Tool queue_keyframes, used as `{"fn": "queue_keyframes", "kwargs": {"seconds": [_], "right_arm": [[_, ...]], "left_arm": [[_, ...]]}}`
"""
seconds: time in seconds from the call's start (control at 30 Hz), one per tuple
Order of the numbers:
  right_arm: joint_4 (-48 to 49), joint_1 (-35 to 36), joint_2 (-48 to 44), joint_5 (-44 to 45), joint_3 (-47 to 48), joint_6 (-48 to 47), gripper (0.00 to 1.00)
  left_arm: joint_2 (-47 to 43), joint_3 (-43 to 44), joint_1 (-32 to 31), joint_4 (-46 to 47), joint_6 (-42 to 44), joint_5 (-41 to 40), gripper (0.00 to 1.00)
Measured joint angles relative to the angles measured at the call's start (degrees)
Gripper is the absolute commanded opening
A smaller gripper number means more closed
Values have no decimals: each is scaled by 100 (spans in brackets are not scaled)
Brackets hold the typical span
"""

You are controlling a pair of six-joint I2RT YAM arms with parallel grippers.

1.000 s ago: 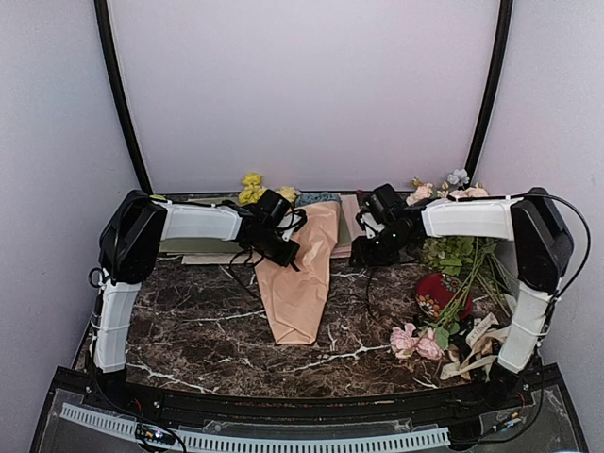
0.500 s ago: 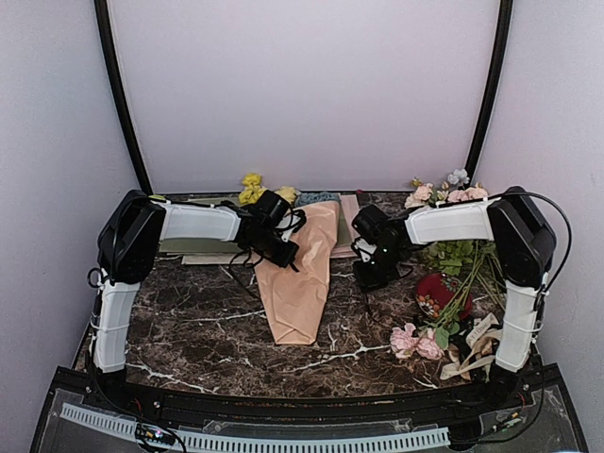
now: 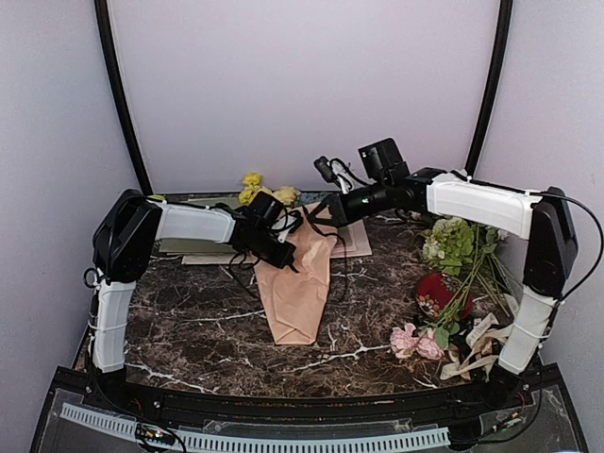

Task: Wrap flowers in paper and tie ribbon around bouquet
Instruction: Place the right side of the ribbon on the folded bouquet, then place the left side of the ribbon on the folded bouquet.

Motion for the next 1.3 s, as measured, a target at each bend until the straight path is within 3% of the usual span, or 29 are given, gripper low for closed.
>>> {"fn": "queue_keyframes", "kwargs": {"seconds": [0.2, 0.33, 0.63, 0.8, 1.07, 1.3], "right_arm": [[2288, -28, 835, -1073, 17, 962, 0], [3021, -155, 2020, -1351, 393, 1655, 0], [2857, -203, 3104, -1488, 1113, 1967, 0], [2813, -192, 3412, -1631, 1663, 1969, 0], [2739, -151, 3803, -1864, 1998, 2035, 0], [2765, -42, 3875, -2201, 1996, 2149, 0]], "left_arm": [[-439, -702, 81, 581, -166, 352, 0], [-699, -1128, 157, 1058, -330, 595, 0], [-1488, -2092, 186, 1932, -289, 1045, 0], [-2103, -2280, 46, 1976, 354, 1694, 0], [-2492, -1187, -605, 1569, 1161, 2957, 0], [-2463, -463, -588, 1661, 1252, 3464, 0]]}}
